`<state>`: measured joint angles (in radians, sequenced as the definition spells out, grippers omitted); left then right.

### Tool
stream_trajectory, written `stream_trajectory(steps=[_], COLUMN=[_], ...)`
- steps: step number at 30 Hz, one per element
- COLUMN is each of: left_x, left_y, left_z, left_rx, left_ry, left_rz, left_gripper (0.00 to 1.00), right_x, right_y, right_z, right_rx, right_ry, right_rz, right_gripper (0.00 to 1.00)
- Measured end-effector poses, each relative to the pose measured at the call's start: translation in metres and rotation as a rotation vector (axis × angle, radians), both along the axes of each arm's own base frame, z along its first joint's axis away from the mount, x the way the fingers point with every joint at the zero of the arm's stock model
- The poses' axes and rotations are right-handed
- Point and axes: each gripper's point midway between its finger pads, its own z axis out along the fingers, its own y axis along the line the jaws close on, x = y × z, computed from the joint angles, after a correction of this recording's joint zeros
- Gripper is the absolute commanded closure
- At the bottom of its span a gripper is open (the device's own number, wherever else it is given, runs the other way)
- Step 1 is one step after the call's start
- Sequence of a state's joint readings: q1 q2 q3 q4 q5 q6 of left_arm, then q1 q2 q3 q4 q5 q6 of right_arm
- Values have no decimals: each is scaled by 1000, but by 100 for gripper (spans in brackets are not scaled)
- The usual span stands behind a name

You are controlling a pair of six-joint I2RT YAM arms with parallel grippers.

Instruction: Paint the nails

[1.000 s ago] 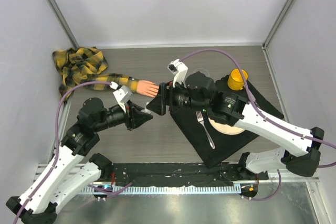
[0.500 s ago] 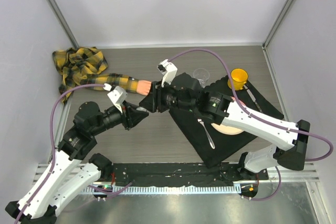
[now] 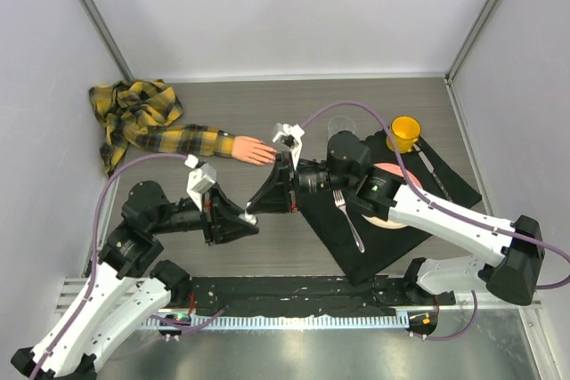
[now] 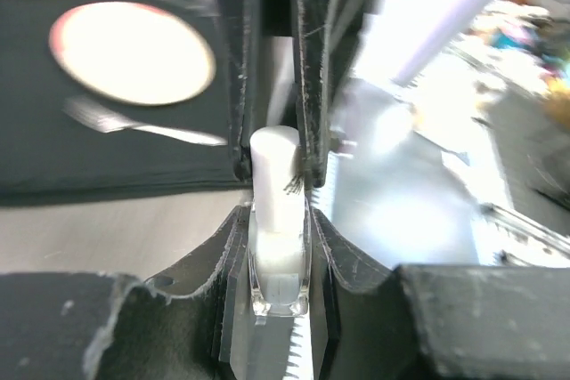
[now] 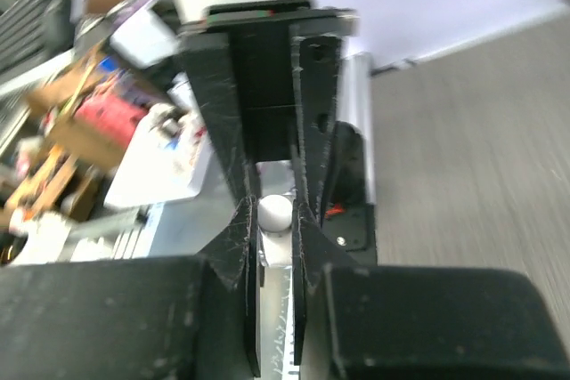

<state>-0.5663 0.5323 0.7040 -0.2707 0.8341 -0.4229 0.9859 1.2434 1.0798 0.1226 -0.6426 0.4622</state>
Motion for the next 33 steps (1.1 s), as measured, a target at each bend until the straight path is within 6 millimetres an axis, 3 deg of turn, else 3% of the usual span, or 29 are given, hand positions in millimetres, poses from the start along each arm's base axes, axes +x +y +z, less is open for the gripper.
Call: stream_trajectory(steps=[5, 8, 9, 12, 20, 28, 31, 33], left_x=[-24, -22, -20, -9, 22, 39, 44, 44], left_y=[5, 6, 6, 7, 28, 34, 34, 35], left_z=[11, 8, 6, 1, 6, -6, -12, -14], left_rx=[-44, -33, -25, -3, 16, 72, 96, 104], left_ry=[-45, -47, -46, -77, -199, -177, -166, -162], left_rz=[-76, -68, -53, 1, 248, 338, 347, 352], left_gripper=[100, 100, 100, 100, 100, 100, 100, 100], right_x=[-24, -23, -21, -12, 20, 22, 25, 29], right_y=[5, 7, 7, 12, 14, 13, 18, 22], right_z=[12, 9, 7, 2, -14, 1, 8, 9], right_rx=[90, 93, 82, 21, -174, -211, -208, -212], right_ry=[-75, -74, -66, -35, 34, 22, 14, 10], right_rz=[189, 212, 201, 117, -264, -484, -530, -561], right_gripper=[100, 67, 51, 36, 32, 32, 36, 45])
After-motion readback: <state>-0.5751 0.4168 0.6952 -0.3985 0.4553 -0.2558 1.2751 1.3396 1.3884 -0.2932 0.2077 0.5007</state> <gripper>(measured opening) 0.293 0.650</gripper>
